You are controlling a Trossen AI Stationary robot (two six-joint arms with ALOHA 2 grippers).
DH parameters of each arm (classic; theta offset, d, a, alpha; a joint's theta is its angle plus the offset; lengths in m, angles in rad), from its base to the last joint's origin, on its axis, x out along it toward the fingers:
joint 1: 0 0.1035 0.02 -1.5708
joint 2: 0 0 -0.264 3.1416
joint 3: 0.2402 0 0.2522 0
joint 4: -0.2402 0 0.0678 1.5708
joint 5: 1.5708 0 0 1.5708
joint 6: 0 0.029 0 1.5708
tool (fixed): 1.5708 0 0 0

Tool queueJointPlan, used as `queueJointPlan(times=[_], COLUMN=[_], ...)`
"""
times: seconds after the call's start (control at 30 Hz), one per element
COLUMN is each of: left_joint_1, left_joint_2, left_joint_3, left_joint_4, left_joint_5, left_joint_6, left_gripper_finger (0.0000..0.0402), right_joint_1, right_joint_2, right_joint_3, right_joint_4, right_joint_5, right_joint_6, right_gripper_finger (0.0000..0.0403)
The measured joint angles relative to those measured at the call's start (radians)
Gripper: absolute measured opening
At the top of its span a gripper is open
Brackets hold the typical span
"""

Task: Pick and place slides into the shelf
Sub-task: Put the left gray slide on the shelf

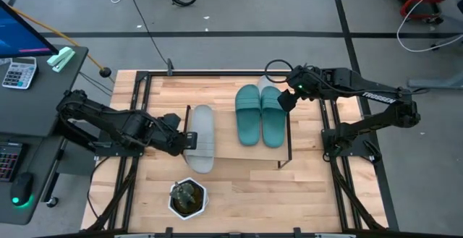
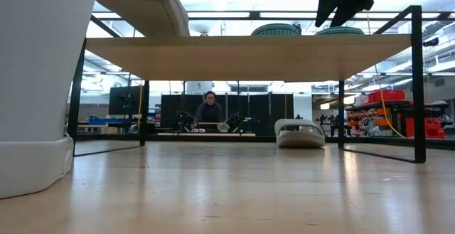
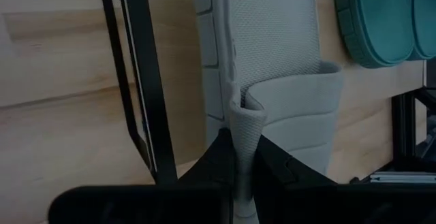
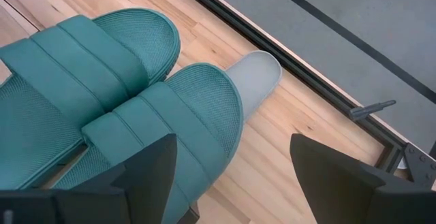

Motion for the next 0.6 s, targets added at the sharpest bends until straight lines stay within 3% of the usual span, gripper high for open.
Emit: queueJointPlan(times=[0.6], left_joint_1=[0.006], left_joint_2=[-0.003], left_joint_3=[-0.028], left_joint_4=[-0.009], left_joint_5=[0.0], left_joint_6=[-0.007], left_gripper_finger=[0.0027], right_joint_1=[0.0], right_joint_2=[0.0], right_joint_3=[0.0], right_joint_4=[0.0], right_joint_5=[0.0], right_joint_6=[0.001], right_gripper_finger=[0.0293])
